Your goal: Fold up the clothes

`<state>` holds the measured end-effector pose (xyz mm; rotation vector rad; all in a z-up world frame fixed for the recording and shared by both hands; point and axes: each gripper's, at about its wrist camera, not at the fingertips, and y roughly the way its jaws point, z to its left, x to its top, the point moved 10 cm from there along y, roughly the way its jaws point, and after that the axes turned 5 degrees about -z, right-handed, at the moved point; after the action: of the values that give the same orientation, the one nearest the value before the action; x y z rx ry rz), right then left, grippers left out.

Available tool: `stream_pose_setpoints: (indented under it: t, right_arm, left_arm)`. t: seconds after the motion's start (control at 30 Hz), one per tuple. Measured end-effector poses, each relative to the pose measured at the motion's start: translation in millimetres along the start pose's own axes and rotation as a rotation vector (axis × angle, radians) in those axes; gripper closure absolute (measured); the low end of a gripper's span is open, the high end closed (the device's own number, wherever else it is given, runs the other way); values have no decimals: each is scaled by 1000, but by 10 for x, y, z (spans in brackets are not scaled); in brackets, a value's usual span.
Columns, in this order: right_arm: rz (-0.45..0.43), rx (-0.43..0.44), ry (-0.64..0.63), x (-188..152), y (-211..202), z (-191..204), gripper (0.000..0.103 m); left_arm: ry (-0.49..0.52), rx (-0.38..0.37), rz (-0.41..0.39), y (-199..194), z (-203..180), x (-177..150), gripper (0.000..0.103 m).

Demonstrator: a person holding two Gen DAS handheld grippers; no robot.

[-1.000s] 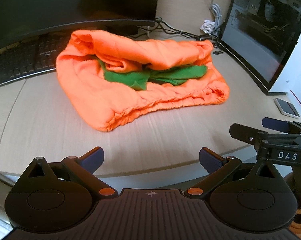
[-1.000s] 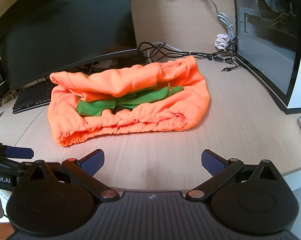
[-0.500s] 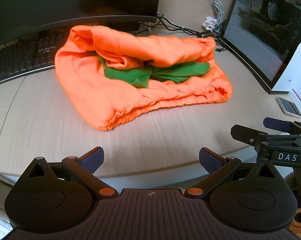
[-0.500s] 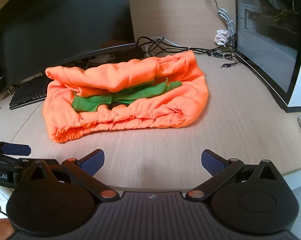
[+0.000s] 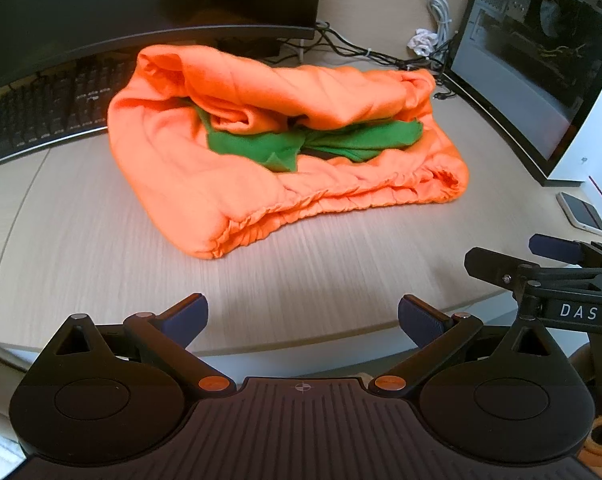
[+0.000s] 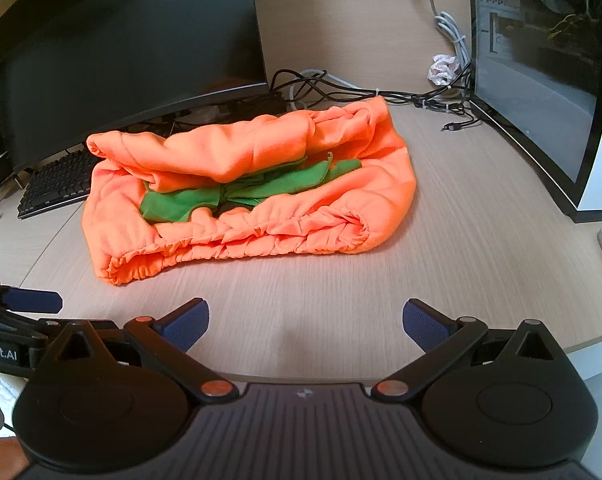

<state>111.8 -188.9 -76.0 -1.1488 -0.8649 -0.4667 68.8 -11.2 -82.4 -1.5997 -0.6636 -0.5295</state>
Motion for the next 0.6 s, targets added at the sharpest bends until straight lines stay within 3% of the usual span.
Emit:
stream_pose_setpoints:
  t: [0.6]
  right_arm:
    - [2, -3, -3, 8, 40, -1, 0]
  left_arm:
    - [-6, 4, 7, 39, 32, 9, 0]
